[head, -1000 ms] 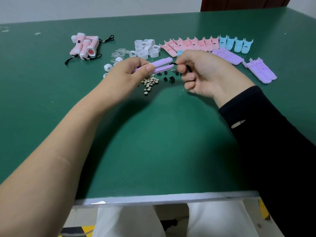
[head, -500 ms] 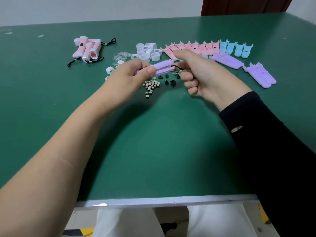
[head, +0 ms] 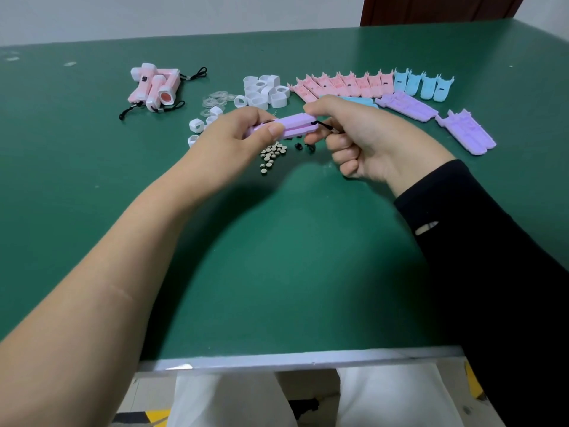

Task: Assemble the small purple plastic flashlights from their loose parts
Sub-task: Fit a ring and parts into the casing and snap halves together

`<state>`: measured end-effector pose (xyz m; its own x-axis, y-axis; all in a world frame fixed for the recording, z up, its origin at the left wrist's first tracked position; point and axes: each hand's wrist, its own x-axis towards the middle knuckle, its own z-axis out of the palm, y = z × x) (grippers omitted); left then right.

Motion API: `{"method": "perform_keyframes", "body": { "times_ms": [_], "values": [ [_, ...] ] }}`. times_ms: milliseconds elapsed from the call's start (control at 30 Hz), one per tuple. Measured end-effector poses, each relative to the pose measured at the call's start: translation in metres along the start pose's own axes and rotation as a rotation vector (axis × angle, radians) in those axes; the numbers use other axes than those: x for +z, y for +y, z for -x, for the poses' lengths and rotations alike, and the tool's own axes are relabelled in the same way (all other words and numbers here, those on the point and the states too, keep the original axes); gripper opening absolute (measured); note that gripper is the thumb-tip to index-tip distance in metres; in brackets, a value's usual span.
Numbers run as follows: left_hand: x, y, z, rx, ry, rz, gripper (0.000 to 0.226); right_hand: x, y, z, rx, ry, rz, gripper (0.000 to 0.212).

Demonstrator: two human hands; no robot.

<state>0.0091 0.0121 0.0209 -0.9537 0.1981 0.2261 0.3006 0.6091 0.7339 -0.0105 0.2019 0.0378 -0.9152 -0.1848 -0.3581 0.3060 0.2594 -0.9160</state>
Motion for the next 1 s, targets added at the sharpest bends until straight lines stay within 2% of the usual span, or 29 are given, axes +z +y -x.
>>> {"method": "perform_keyframes", "body": {
  "times_ms": [567, 733, 767, 833, 900, 1000],
  "values": [
    [0.002, -0.002, 0.001, 0.068, 0.004, -0.153, 0.012, 0.001, 0.001, -0.001, -0.019, 0.013, -0.055, 0.033],
    [0.001, -0.002, 0.0, 0.067, 0.02, -0.215, 0.023, 0.001, 0.003, -0.004, -0.061, 0.052, -0.049, 0.032],
    [0.0, -0.002, 0.0, 0.055, 0.031, -0.188, 0.023, 0.001, 0.003, -0.004, -0.067, 0.058, -0.054, 0.032],
    [-0.001, 0.0, 0.0, -0.022, 0.053, 0.028, 0.025, 0.001, 0.003, -0.004, -0.071, 0.066, -0.069, 0.032],
    [-0.004, 0.003, -0.001, -0.188, 0.084, 0.297, 0.029, 0.001, 0.003, -0.004, -0.071, 0.072, -0.093, 0.031],
    [-0.007, 0.006, -0.003, -0.451, 0.033, 0.535, 0.039, 0.001, 0.004, -0.005, -0.064, 0.08, -0.124, 0.032]
  ]
}}
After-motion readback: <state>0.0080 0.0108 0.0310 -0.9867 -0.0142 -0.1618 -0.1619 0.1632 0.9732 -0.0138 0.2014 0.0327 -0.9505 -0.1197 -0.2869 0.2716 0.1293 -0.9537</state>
